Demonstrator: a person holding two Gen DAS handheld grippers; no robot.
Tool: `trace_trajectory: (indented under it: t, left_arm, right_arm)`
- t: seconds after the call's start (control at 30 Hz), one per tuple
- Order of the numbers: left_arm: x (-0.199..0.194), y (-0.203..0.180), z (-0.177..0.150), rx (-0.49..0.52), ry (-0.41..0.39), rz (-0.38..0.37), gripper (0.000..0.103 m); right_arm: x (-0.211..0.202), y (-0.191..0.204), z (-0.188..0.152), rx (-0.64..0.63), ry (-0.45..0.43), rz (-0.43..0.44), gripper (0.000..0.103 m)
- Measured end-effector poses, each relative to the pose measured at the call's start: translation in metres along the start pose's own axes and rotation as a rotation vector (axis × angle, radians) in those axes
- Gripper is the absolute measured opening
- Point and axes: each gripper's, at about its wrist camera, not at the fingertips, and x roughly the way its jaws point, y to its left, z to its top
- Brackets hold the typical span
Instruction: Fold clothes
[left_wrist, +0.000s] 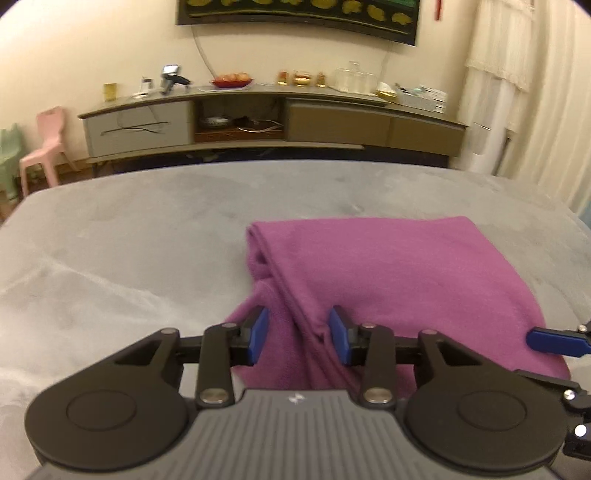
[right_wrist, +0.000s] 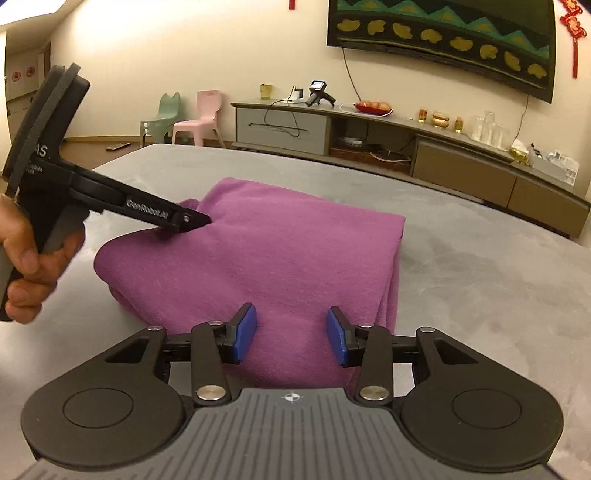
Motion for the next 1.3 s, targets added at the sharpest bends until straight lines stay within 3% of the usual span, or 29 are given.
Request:
trace_trajectory:
  t: [0.1, 0.17, 0.3, 0.37, 0.47, 0.5, 0.57, 0.6, 0.63, 0.87, 1.3]
  left_arm:
    - [-0.035, -0.005, 0.002, -0.001, -0.052, 0.006, 0.032]
    - [-0.059, -0.017, -0.005, 0.045, -0.081, -0.062, 0.033]
    - [-0.052, -0.048, -0.037, 0.201, 0.012, -0.074, 0.037]
    - [-0.046, -0.045, -0.04, 0.173, 0.019, -0.059, 0.046]
    - [-0.057, -0.04, -0.034, 0.079, 0.031, -0.075, 0.045]
    - [-0.065, -0.043, -0.033, 0.069, 0.025, -0.085, 0.05]
    - [-0.081, -0.049, -0.031, 0.051, 0.011, -0.106, 0.076]
    - [-0.086, -0.052, -0.031, 0.048, 0.003, -0.115, 0.091]
    - [-0.089, -0.057, -0.03, 0.05, 0.002, -0.119, 0.096]
    - [-0.101, -0.099, -0.041, 0.063, 0.01, -0.09, 0.096]
    - [-0.127, -0.111, -0.083, -0.117, 0.043, -0.094, 0.1]
  right_arm:
    - [-0.014, -0.01, -0.003, 0.036, -0.019, -0.004, 0.045]
    - [-0.03, -0.015, -0.008, 0.05, -0.054, 0.002, 0.045]
    - [-0.027, -0.019, -0.027, 0.018, -0.025, 0.049, 0.045]
    - [-0.016, -0.03, -0.035, 0.062, 0.016, 0.069, 0.061]
    - [-0.033, -0.047, -0.024, 0.177, 0.075, 0.047, 0.063]
    - [-0.046, -0.048, -0.021, 0.184, 0.091, 0.031, 0.064]
    - [-0.07, -0.049, -0.023, 0.195, 0.11, 0.046, 0.074]
    - [-0.083, -0.05, -0.025, 0.203, 0.115, 0.056, 0.089]
    - [-0.092, -0.048, -0.03, 0.203, 0.119, 0.05, 0.093]
    - [-0.099, -0.034, -0.078, 0.249, 0.113, -0.016, 0.093]
    - [-0.1, -0.011, -0.074, 0.154, 0.076, -0.027, 0.093]
